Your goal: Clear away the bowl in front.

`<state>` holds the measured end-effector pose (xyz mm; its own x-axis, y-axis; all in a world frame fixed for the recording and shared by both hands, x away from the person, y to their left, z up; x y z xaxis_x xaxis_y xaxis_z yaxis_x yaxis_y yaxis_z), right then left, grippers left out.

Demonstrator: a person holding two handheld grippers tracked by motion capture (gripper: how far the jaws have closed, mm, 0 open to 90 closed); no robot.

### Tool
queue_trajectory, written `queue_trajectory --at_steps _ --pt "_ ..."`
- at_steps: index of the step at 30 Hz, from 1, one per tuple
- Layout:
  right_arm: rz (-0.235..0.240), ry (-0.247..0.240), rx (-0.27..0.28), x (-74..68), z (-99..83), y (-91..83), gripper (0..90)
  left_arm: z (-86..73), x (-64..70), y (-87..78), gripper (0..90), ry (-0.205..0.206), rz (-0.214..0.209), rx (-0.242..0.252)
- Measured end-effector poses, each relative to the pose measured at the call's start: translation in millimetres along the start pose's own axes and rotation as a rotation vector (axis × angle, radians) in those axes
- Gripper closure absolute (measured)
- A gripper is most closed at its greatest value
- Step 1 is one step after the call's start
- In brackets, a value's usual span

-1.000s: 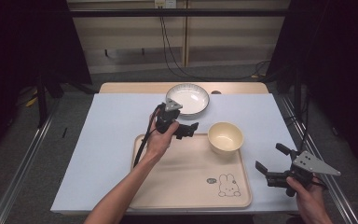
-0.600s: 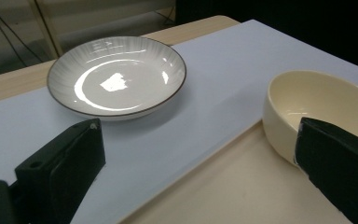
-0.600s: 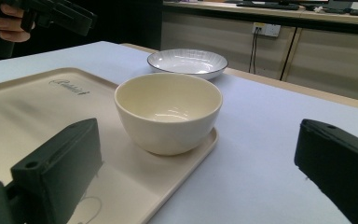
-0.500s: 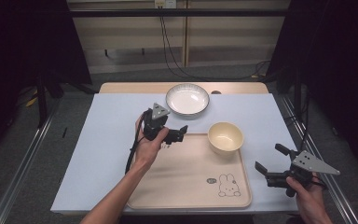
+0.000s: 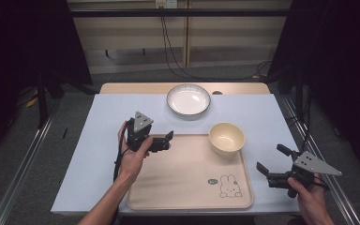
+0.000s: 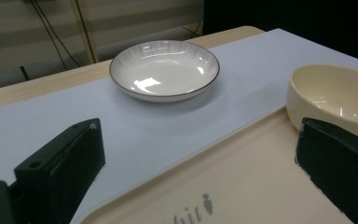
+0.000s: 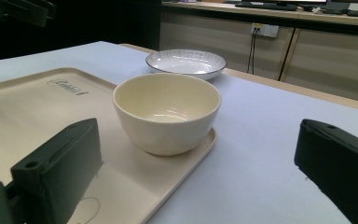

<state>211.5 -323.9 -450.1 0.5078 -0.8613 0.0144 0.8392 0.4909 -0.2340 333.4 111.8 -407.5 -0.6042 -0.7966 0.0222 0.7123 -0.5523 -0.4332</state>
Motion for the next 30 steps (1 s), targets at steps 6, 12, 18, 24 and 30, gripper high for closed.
queue_trajectory --at_steps 6,12,18,24,30 --pt "-0.008 -0.004 0.004 0.4 0.3 -0.8 0.3 -14.7 -8.4 -22.2 1.5 -0.009 0.031 0.001" --pt "-0.008 0.002 0.008 0.1 0.3 -0.9 0.5 -29.2 -14.4 -42.4 1.7 -0.034 0.056 0.002" --pt "-0.002 0.002 0.002 -0.2 -0.1 0.4 0.7 -46.5 -23.9 -63.8 1.7 -0.059 0.103 0.006" --pt "-0.007 0.001 0.003 0.0 -0.2 0.0 0.5 -60.2 -22.9 -86.3 2.3 -0.067 0.115 0.015" --pt "-0.006 0.003 -0.001 -0.1 -0.7 1.3 0.5 -72.8 -24.6 -105.0 1.5 -0.09 0.173 0.022"
Point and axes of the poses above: each handheld gripper's, and its own axes: y roughly forward along the jaws, z roughly out of its top, x roughly to its right, the point moved 1 cm from there along y, roughly forward along the jaws
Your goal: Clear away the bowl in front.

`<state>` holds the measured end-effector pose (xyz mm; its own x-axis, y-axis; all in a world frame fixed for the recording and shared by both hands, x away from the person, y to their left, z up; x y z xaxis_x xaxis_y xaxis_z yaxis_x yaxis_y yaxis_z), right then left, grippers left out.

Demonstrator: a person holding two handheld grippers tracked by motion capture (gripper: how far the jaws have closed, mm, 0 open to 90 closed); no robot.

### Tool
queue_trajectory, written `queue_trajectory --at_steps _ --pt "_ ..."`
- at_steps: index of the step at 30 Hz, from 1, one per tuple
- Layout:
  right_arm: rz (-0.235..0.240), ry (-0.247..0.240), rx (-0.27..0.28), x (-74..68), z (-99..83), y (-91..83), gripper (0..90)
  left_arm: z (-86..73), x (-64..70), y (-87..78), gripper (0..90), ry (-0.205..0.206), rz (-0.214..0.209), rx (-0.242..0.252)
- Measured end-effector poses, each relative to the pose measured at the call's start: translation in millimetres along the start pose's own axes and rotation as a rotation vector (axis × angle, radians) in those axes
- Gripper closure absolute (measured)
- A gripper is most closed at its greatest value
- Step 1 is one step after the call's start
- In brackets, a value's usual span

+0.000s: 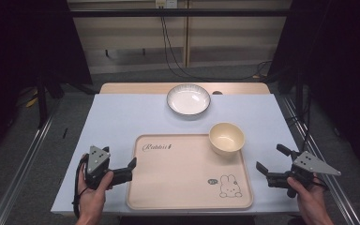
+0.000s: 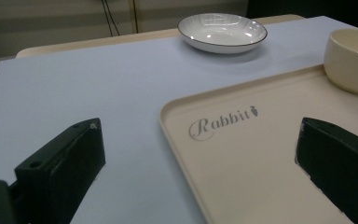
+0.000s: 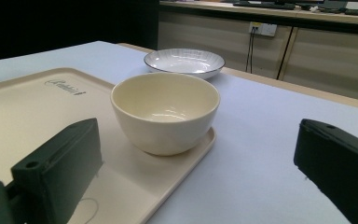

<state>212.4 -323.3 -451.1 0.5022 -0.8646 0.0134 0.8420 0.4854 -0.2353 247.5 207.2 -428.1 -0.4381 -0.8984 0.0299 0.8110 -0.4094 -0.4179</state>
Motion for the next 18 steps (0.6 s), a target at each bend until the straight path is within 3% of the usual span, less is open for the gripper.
queue_trajectory --at_steps 2,6,8,10,15,18 --pt "-0.001 -0.001 0.001 0.0 0.0 -0.2 0.5 -5.2 -2.1 -4.4 1.6 -0.035 0.02 -0.008" --pt "-0.004 0.003 -0.004 0.0 -0.3 0.0 0.5 -13.3 -6.5 -14.4 1.5 -0.05 0.018 0.016" --pt "-0.004 0.002 -0.006 0.0 -0.5 -0.2 0.5 -17.8 -11.4 -19.4 1.3 -0.081 0.024 0.021" --pt "-0.013 0.007 -0.009 -0.1 -1.0 -0.7 0.5 -22.9 -15.4 -21.6 1.1 -0.066 0.023 0.02" --pt "-0.018 0.007 -0.024 1.4 -1.7 1.2 0.4 -26.0 -23.8 -23.4 1.3 -0.091 0.043 0.042" --pt "-0.012 0.016 -0.049 3.1 -3.7 2.7 0.4 -26.1 -24.9 -24.8 1.6 -0.086 0.047 0.035"
Point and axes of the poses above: each handheld gripper's, and its own axes: y roughly forward along the jaws, z roughly out of its top, x roughly to its right, the point moved 1 cm from there along y, roughly forward along the jaws
